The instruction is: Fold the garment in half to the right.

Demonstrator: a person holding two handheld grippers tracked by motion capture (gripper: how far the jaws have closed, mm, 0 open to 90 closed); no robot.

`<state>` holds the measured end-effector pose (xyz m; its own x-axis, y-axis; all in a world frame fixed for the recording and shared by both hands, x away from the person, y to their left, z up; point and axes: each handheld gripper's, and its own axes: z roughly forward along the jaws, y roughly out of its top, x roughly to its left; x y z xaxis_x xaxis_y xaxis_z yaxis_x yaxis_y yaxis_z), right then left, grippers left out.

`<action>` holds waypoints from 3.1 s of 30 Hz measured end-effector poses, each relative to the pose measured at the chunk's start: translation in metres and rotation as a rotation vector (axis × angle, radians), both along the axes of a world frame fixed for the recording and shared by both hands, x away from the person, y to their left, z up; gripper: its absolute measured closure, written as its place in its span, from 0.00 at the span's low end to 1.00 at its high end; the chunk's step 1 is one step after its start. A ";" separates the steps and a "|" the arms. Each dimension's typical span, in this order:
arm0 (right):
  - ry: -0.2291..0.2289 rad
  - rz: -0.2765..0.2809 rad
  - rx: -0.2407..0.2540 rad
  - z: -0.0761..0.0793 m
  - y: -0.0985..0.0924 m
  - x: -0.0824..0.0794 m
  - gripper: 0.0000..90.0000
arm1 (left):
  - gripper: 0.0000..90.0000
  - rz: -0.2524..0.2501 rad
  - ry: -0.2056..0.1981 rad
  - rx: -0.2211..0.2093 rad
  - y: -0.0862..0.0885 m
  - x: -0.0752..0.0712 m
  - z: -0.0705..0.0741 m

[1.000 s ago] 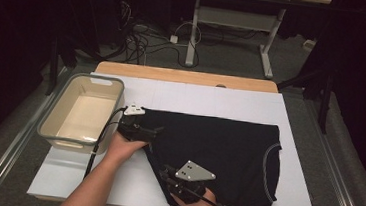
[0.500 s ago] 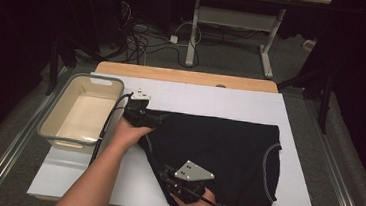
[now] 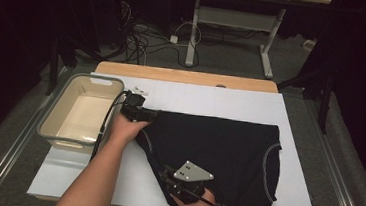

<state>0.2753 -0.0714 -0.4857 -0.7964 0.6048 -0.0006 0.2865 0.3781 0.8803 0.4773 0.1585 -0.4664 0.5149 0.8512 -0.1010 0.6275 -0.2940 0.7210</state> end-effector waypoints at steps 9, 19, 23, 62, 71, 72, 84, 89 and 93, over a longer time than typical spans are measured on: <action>-0.006 0.001 -0.004 0.000 0.001 -0.001 0.83 | 0.06 0.051 0.071 0.046 0.004 0.009 -0.023; -0.009 0.005 -0.006 0.000 0.001 -0.001 0.83 | 0.18 0.099 0.052 0.024 0.008 0.004 -0.023; -0.008 0.004 -0.007 0.000 0.001 -0.001 0.83 | 0.38 0.120 0.037 -0.003 0.012 -0.001 -0.023; -0.017 0.027 0.044 0.005 -0.005 -0.003 0.86 | 0.89 0.112 0.063 -0.055 0.003 -0.009 -0.006; -0.058 -0.010 0.057 0.015 -0.022 -0.011 0.85 | 0.89 0.081 0.024 -0.084 -0.013 -0.013 0.012; -0.062 -0.012 0.056 0.016 -0.024 -0.012 0.85 | 0.89 0.075 0.022 -0.087 -0.016 -0.013 0.013; -0.086 -0.074 0.056 0.021 -0.064 -0.019 0.85 | 0.88 -0.015 -0.025 -0.074 -0.063 -0.013 0.020; -0.103 -0.097 0.064 0.022 -0.082 -0.025 0.85 | 0.88 -0.054 -0.055 -0.073 -0.085 -0.012 0.026; -0.108 -0.119 0.067 0.022 -0.093 -0.029 0.85 | 0.88 -0.078 -0.073 -0.078 -0.101 -0.012 0.031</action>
<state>0.2461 -0.1643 -0.4642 -0.7168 0.6961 -0.0391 0.2276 0.2866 0.9306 0.4653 0.0572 -0.4352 0.5875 0.7995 -0.1248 0.5499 -0.2813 0.7865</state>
